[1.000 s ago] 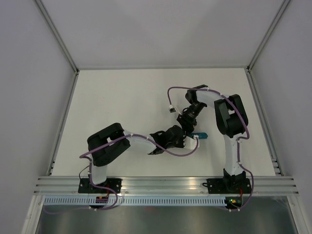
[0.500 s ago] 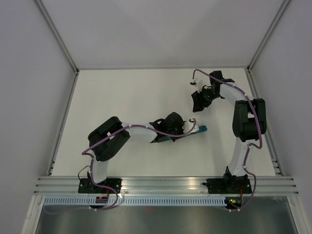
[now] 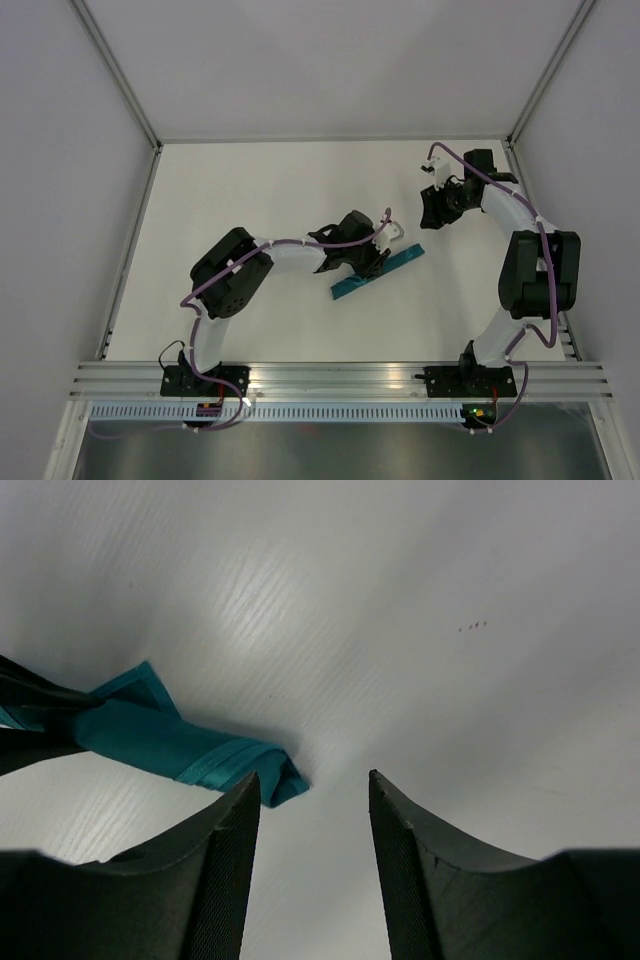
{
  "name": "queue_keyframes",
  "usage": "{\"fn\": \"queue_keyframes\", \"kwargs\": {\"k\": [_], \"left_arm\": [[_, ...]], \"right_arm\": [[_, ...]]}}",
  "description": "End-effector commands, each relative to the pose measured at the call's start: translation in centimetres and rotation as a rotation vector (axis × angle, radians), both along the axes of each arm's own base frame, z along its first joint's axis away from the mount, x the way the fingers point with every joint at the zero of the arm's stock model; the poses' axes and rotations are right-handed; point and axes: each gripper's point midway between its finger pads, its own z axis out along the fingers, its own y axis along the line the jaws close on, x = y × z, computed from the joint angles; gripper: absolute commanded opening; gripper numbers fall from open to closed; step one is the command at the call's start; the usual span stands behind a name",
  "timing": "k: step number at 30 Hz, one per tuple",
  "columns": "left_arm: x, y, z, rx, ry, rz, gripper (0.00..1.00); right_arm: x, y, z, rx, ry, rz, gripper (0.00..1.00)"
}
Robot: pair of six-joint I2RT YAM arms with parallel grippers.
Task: Fold the napkin, place the utensils inside, and roll it up
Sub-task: Roll the napkin with the utensil
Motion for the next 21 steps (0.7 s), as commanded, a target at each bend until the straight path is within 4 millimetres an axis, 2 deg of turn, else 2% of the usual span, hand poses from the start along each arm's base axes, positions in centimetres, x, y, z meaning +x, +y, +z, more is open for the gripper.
{"fn": "queue_keyframes", "kwargs": {"k": [1, 5, 8, 13, 15, 18, 19, 21], "left_arm": [[-4.1, 2.8, -5.6, 0.136, 0.305, 0.098, 0.07], [-3.7, 2.1, -5.3, 0.107, 0.379, 0.185, 0.08], [-3.7, 1.6, -5.5, 0.089, 0.426, 0.252, 0.08], [-3.0, 1.1, -5.8, 0.045, 0.47, 0.376, 0.09], [-3.0, 1.0, -6.0, 0.034, 0.482, 0.405, 0.11], [-2.6, 0.1, -6.1, -0.007, 0.495, 0.442, 0.12], [-2.6, -0.1, -6.1, -0.011, 0.496, 0.45, 0.12], [-2.4, -0.4, -6.1, -0.016, 0.489, 0.478, 0.12]], "right_arm": [[-2.3, -0.8, -0.3, -0.033, 0.035, -0.03, 0.53], [-4.4, -0.7, -1.7, -0.034, 0.081, -0.015, 0.49], [-5.2, -0.5, -2.7, -0.023, 0.12, -0.009, 0.48], [-5.5, -0.3, -4.8, -0.016, 0.192, -0.026, 0.44], [-5.7, -0.3, -5.6, -0.017, 0.223, -0.029, 0.39], [-6.0, -0.1, -7.2, -0.043, 0.26, -0.031, 0.36], [-6.0, 0.7, -7.8, -0.054, 0.262, -0.014, 0.36], [-6.0, 0.9, -8.4, -0.072, 0.266, -0.021, 0.34]]}}
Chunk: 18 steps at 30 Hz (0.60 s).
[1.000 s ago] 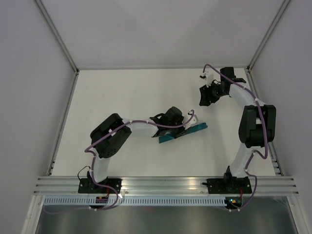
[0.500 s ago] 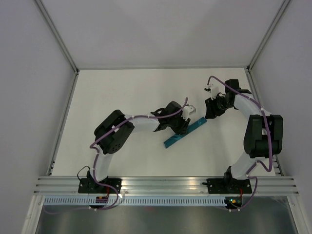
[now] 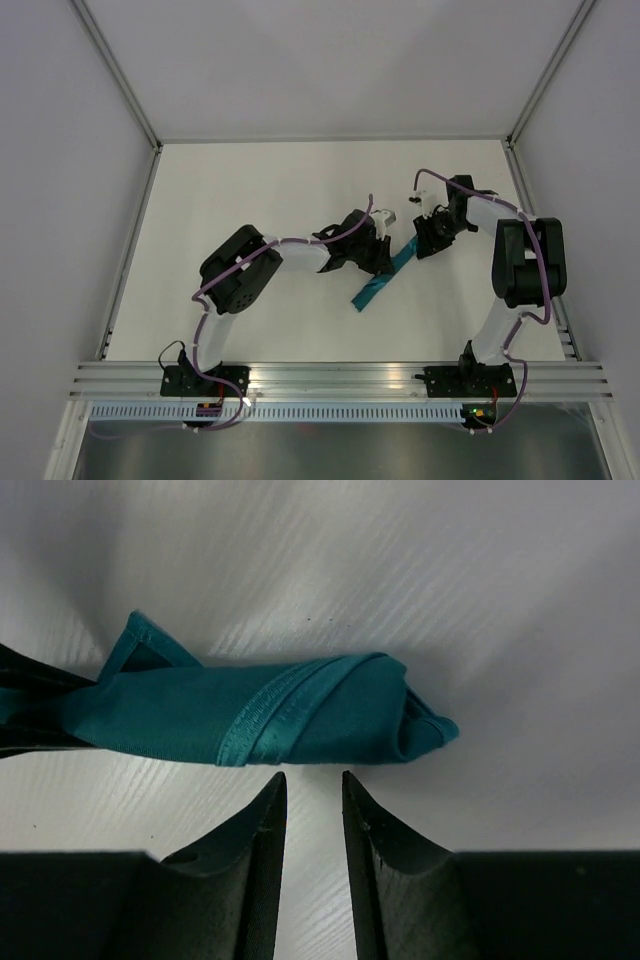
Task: Fold the napkin, place the utensils inside, and roll it up
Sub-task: Roll the napkin with the utensil
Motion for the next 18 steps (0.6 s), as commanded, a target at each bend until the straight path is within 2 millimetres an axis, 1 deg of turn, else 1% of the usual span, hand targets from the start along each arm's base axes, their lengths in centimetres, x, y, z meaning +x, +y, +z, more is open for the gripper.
{"fn": "queue_keyframes", "kwargs": {"k": [1, 4, 5, 7, 8, 10, 11, 12, 16, 18], "left_arm": [[-2.2, 2.4, -6.3, 0.163, 0.155, 0.115, 0.13], [-1.9, 1.8, -6.1, 0.136, 0.163, 0.146, 0.18], [-1.8, 1.7, -6.0, 0.128, 0.168, 0.161, 0.19], [-1.6, 1.3, -5.8, 0.114, 0.172, 0.178, 0.22], [-1.5, 1.2, -5.7, 0.111, 0.169, 0.186, 0.23], [-1.2, 1.0, -5.6, 0.103, 0.169, 0.204, 0.27], [-1.0, 0.9, -5.5, 0.099, 0.167, 0.21, 0.29], [-0.8, 0.9, -5.5, 0.099, 0.166, 0.219, 0.31], [-0.4, 0.6, -5.6, 0.094, 0.171, 0.248, 0.34], [-0.1, 0.3, -5.5, 0.08, 0.176, 0.261, 0.36]], "right_arm": [[0.2, 0.6, -1.2, -0.055, 0.008, -0.008, 0.34], [0.8, 1.0, -2.0, -0.078, 0.014, -0.008, 0.33], [1.4, 1.1, -1.8, -0.083, 0.002, -0.012, 0.33], [1.8, 1.5, -2.3, -0.087, 0.012, -0.012, 0.32], [2.4, 1.5, -2.0, -0.091, 0.0, -0.014, 0.32], [2.7, 1.8, -2.5, -0.098, 0.015, -0.018, 0.31], [3.3, 1.8, -2.3, -0.103, 0.004, -0.023, 0.31], [3.5, 1.8, -2.5, -0.106, 0.006, -0.027, 0.31], [4.4, 2.3, -3.0, -0.127, 0.004, -0.024, 0.3], [5.1, 2.7, -2.8, -0.137, -0.009, -0.017, 0.29]]}}
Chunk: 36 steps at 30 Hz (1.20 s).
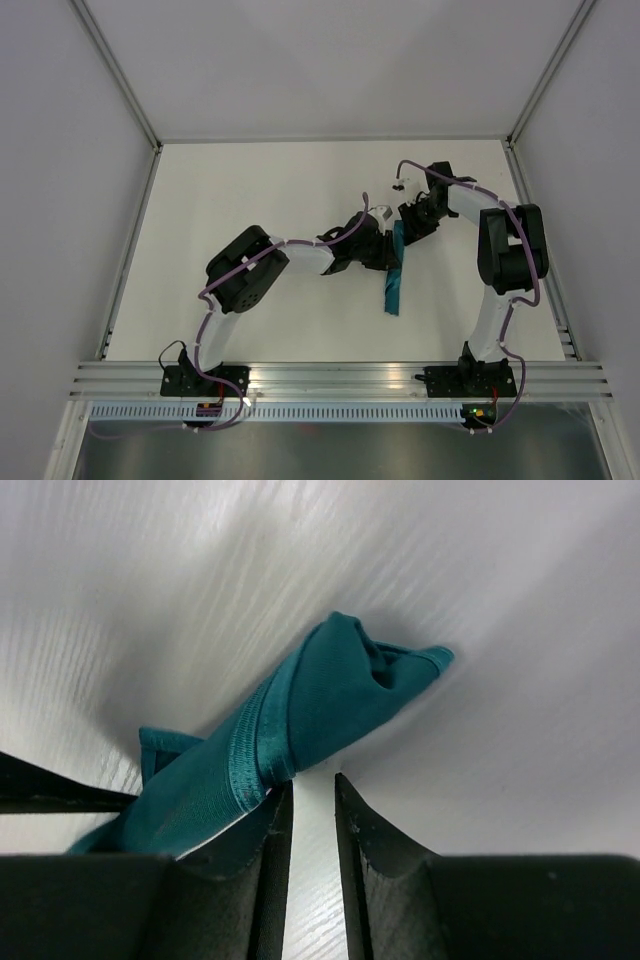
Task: Fold the napkin, place the utensils inside, and roll it up
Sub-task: Roll the napkin with the utensil
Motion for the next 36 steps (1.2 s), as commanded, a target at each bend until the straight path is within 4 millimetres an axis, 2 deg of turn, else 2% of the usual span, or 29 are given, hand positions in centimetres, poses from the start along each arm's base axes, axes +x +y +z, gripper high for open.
{"fn": "queue_keyframes", "kwargs": {"k": [1, 5, 13, 15, 19, 23, 29, 33, 36], "left_arm": [[-1.7, 2.0, -5.7, 0.14, 0.126, 0.06, 0.36], [-1.6, 1.7, -5.5, 0.122, 0.133, 0.081, 0.37], [-1.1, 1.4, -4.5, 0.099, 0.124, 0.102, 0.37], [-1.1, 1.4, -4.4, 0.097, 0.117, 0.099, 0.38], [-1.1, 1.3, -4.0, 0.088, 0.11, 0.09, 0.4], [-1.1, 1.5, -3.6, 0.076, 0.106, 0.094, 0.41], [-0.8, 1.8, -3.3, 0.072, 0.107, 0.104, 0.42], [-0.8, 2.2, -3.7, 0.08, 0.116, 0.112, 0.41], [-0.8, 2.3, -3.9, 0.079, 0.124, 0.115, 0.39]], "right_arm": [[1.3, -0.4, -2.1, -0.086, 0.003, -0.029, 0.29], [2.6, -0.2, -1.5, -0.095, -0.022, -0.035, 0.29], [3.6, -0.3, -0.9, -0.109, -0.057, -0.055, 0.29], [3.4, -0.4, -0.7, -0.111, -0.069, -0.057, 0.29], [3.1, -0.1, 1.1, -0.087, -0.097, -0.051, 0.36], [2.6, 0.3, 2.2, -0.052, -0.095, -0.042, 0.37], [1.2, 0.6, 3.3, 0.022, -0.088, -0.04, 0.39], [0.3, -0.1, 4.8, 0.121, -0.088, -0.046, 0.44], [-0.6, 0.3, 5.0, 0.17, -0.074, -0.006, 0.46]]}}
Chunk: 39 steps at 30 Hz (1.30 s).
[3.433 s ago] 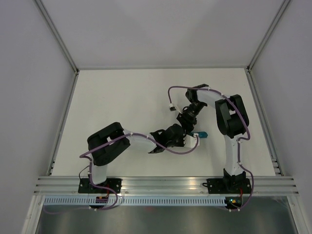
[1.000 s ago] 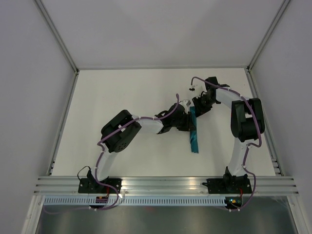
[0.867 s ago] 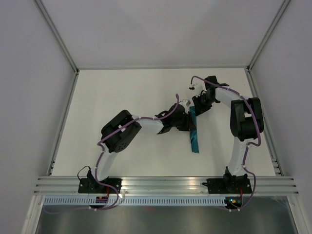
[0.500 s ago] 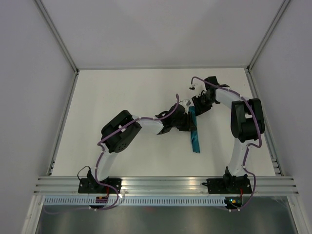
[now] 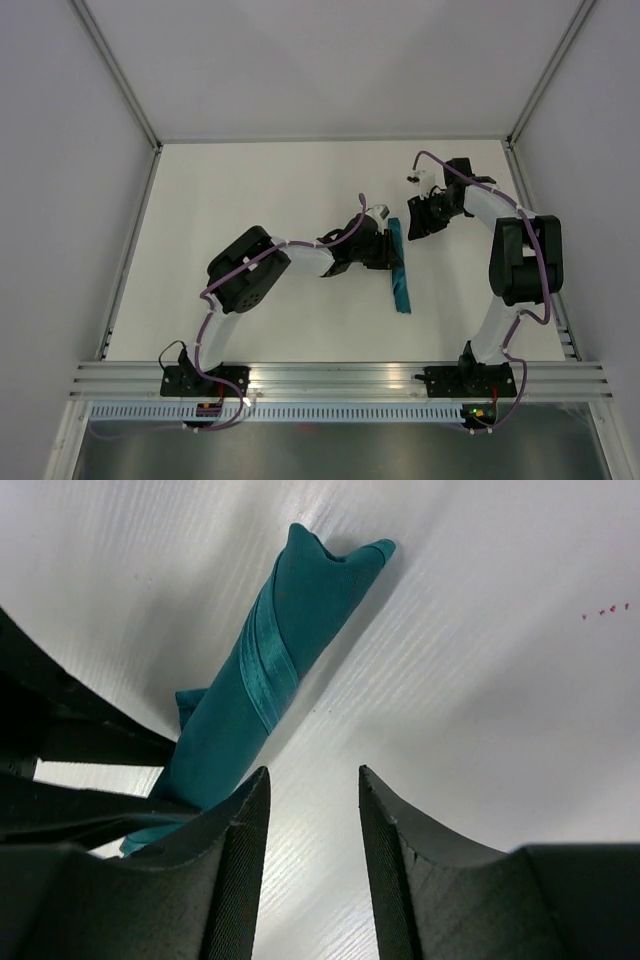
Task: Fold the napkin, place the utensils inside, and roll it up
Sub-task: Roll the napkin with the utensil
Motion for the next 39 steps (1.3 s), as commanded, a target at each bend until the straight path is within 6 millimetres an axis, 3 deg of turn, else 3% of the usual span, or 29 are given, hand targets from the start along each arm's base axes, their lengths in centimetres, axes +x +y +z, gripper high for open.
{"fn": "queue_keyframes", "kwargs": {"k": [1, 7, 17, 20, 24, 31, 33, 39], "left_arm": [[-1.3, 2.9, -4.2, 0.123, 0.105, 0.043, 0.39], [-1.4, 3.1, -4.4, 0.124, 0.114, 0.045, 0.35], [-1.3, 3.4, -4.5, 0.13, 0.12, 0.046, 0.32], [-1.4, 3.3, -4.5, 0.128, 0.121, 0.042, 0.34], [-1.3, 3.3, -3.6, 0.11, 0.094, 0.036, 0.4], [-0.8, 3.3, -1.5, 0.086, 0.028, 0.028, 0.46], [-0.7, 3.3, -1.1, 0.084, 0.013, 0.021, 0.56], [-0.5, 3.4, 0.4, 0.07, -0.03, 0.018, 0.57]], "right_arm": [[-1.2, 1.1, 1.7, 0.102, -0.003, 0.058, 0.47], [-2.2, 2.7, 1.0, 0.19, 0.045, 0.117, 0.56], [-2.2, 3.6, -2.4, 0.151, 0.117, 0.101, 0.57], [-1.9, 3.8, -3.0, 0.13, 0.117, 0.091, 0.5], [-1.6, 3.9, -3.3, 0.089, 0.098, 0.085, 0.34], [-0.8, 2.9, -3.8, 0.003, 0.066, 0.044, 0.31], [-0.7, 2.6, -3.9, -0.012, 0.054, 0.032, 0.31], [-0.3, 2.1, -4.1, -0.059, 0.022, 0.01, 0.29]]}}
